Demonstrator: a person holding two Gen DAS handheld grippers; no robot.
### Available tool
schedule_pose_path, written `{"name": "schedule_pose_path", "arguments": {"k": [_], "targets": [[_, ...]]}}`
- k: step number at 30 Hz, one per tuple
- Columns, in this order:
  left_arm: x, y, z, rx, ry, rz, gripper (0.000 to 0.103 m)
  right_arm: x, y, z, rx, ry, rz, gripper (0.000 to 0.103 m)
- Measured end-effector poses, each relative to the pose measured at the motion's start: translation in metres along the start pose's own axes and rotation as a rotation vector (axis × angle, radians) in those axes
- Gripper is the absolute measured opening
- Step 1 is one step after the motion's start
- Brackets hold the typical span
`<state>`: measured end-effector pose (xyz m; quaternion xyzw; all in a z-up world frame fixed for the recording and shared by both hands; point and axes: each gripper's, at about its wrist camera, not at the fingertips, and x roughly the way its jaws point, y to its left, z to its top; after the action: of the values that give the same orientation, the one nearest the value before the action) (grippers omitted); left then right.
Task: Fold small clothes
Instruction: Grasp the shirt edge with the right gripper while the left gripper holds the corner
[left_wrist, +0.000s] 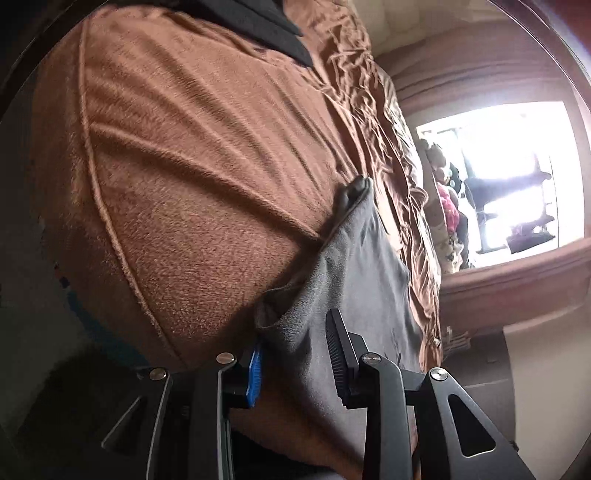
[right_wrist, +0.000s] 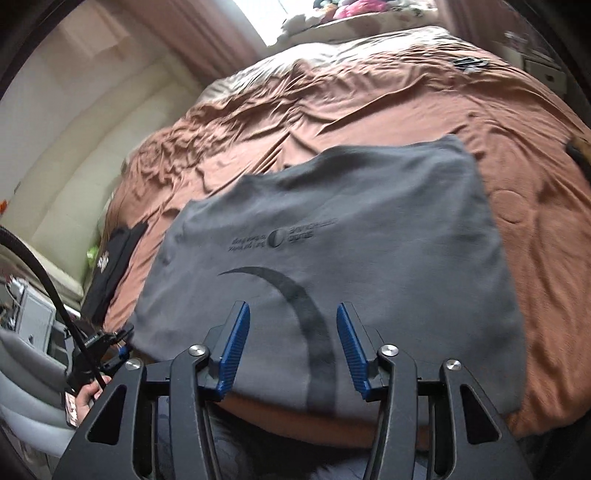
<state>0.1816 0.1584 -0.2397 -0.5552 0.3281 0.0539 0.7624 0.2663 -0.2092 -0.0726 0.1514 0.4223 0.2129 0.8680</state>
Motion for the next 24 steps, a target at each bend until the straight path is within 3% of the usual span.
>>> {"name": "schedule_pose_path", "arguments": {"k": [3, 13, 24], "targets": [[-0.003, 0.006, -0.002, -0.040, -0.024, 0.016, 0.024, 0.030, 0.011, 0.014, -0.010, 0.049, 0.016, 0.030], [-0.002, 0.001, -0.009, -0.046, -0.088, 0.066, 0.020, 0.123, 0.023, 0.038, -0.024, 0.160, -0.021, 0.014], [-0.001, -0.010, -0.030, -0.010, -0.216, 0.169, 0.011, 0.178, 0.030, 0.057, -0.055, 0.195, -0.056, 0.008]]}}
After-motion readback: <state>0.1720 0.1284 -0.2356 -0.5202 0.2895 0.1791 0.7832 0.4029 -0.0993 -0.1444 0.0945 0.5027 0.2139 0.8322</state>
